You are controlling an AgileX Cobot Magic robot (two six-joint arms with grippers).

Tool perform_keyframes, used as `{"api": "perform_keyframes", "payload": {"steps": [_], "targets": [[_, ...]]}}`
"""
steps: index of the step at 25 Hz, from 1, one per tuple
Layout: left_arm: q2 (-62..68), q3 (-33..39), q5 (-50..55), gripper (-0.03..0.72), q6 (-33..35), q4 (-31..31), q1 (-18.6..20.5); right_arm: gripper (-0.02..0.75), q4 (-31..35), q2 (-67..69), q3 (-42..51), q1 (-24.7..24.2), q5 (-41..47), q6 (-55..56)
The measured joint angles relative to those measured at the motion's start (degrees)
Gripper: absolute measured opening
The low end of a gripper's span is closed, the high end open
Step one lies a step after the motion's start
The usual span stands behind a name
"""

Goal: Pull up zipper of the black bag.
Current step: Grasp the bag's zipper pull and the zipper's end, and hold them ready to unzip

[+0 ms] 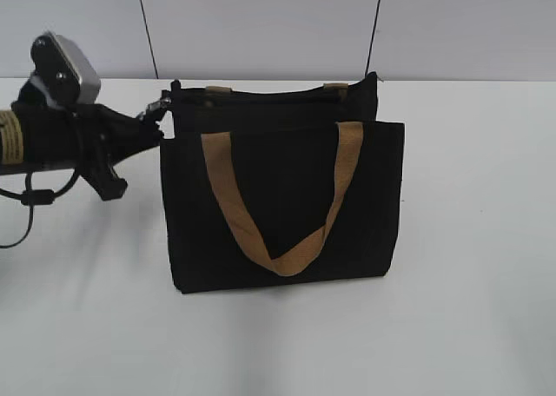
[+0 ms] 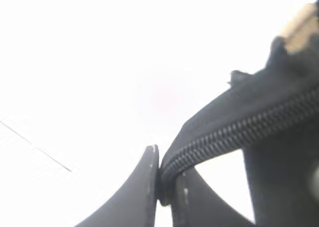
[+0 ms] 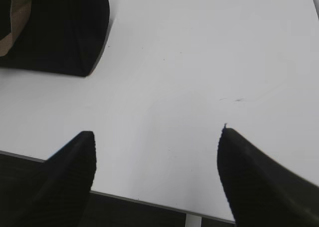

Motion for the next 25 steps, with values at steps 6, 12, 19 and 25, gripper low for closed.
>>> {"api": "perform_keyframes", "payload": {"steps": [6,12,19,25], "targets": [[-4.38,0.05,4.52,0.022,21.22,-20.39,-2.84,0.576,0.82,0.0,0.0,0.0,0.0,0.0],[-8.04,0.79,8.79,0.022,23.57,-23.01,-6.03,0.576,5.37,0.0,0.0,0.0,-0.53,1.39],[-16.94,0.83,19.9,0.022,17.94,-23.38,-7.82,0.56,15.98,9.87,-1.3,0.0,-13.02,0.23],[-21.26,0.9,25.47,0.022,15.42,-23.26,-7.93,0.539,26.02,27.45,-4.32,0.0,-16.37,-13.88]]}}
